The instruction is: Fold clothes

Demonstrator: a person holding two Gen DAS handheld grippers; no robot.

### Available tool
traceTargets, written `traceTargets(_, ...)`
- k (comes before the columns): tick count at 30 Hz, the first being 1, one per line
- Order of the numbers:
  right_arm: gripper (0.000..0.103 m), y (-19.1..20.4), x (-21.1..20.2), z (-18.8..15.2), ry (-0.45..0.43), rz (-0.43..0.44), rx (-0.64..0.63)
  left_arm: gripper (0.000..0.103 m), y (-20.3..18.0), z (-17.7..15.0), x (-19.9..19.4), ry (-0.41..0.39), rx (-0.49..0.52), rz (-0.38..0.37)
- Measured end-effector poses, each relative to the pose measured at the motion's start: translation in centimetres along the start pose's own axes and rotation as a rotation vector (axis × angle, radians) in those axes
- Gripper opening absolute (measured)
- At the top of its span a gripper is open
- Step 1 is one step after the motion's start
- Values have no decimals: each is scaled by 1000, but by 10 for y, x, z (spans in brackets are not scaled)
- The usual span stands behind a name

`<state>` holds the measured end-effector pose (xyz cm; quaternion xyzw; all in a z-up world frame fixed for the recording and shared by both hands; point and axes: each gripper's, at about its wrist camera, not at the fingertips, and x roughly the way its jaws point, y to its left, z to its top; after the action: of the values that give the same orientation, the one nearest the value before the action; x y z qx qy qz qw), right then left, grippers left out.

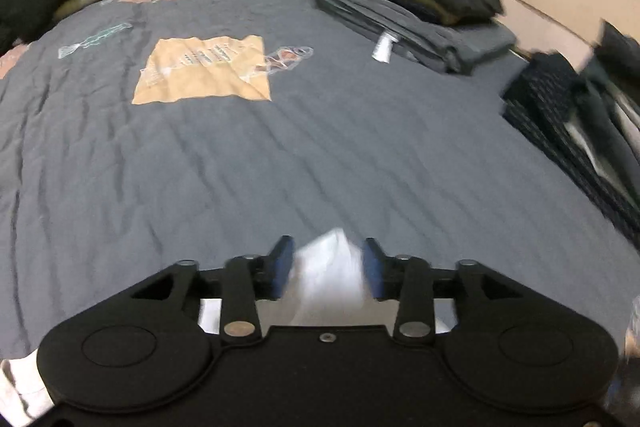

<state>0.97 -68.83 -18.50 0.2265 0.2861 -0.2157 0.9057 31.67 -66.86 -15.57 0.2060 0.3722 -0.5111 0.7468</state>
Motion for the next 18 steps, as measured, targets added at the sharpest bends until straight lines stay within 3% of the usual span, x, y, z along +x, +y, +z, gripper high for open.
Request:
traceTargets(4, 16, -3, 0, 2, -1, 9, 1, 50, 0, 2, 25, 60, 0, -14)
traceTargets(6, 16, -3, 4, -1, 13, 14, -13, 8, 0, 6, 37, 76, -29, -47)
traceTargets(7, 16, -1, 6, -3, 15, 15, -31, 8, 0, 8, 42, 82, -38, -61)
traceTargets(9, 5, 3, 8, -7, 16, 10, -64, 8, -7, 13, 46, 46, 3, -62)
traceTargets(13, 3, 0, 5, -6, -26, -20, -40, 12, -15, 16, 61, 51, 33, 8)
traceTargets(14, 3, -1, 7, -7, -20, -24, -42, 16, -17, 16, 65, 53, 39, 26)
traceTargets(15, 4, -1, 9, -8, -9, -27, -49, 29, -19, 17, 64, 48, 42, 52)
traceTargets(17, 7, -1, 13, -10, 18, -47, -78, 44, -19, 17, 48, 15, 53, 98)
traceTargets(18, 7, -2, 13, -9, 38, -40, -87, 45, -17, 15, 34, -7, 45, 107)
